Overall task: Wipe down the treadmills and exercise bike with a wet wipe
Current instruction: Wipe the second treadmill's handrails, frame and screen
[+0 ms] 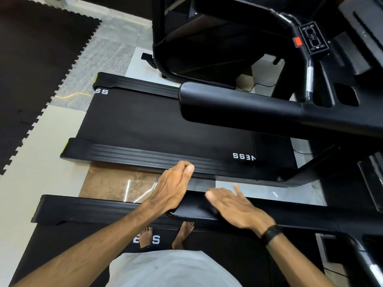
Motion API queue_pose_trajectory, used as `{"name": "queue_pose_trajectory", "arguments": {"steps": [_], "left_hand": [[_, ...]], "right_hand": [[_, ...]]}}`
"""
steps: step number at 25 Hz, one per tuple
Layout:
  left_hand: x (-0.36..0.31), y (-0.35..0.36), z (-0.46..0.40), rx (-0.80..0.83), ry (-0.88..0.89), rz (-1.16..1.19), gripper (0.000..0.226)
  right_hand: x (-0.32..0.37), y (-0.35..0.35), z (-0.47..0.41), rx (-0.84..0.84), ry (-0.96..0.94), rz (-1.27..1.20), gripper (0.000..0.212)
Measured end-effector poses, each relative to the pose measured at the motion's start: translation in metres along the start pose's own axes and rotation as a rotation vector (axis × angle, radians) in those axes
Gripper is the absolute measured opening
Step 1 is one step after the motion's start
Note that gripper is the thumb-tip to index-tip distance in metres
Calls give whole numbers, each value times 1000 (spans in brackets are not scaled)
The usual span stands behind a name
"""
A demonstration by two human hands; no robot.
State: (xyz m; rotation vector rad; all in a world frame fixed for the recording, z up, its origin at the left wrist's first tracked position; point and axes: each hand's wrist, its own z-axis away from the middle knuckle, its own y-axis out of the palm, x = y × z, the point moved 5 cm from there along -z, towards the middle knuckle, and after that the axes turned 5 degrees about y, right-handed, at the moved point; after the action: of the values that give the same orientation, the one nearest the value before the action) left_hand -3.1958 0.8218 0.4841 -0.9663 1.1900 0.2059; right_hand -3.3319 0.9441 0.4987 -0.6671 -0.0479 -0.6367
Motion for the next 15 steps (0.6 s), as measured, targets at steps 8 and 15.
{"name": "queue_pose_trajectory", "arguments": {"steps": [8,15], "left_hand": [[-4,-1,-1,-19,-25,23,80],[-4,-2,2,-18,-6,-10,85]], "right_hand": [[53,-4,-47,112,-21,-8,79],[-27,-12,-7,43,96,20,111]]}}
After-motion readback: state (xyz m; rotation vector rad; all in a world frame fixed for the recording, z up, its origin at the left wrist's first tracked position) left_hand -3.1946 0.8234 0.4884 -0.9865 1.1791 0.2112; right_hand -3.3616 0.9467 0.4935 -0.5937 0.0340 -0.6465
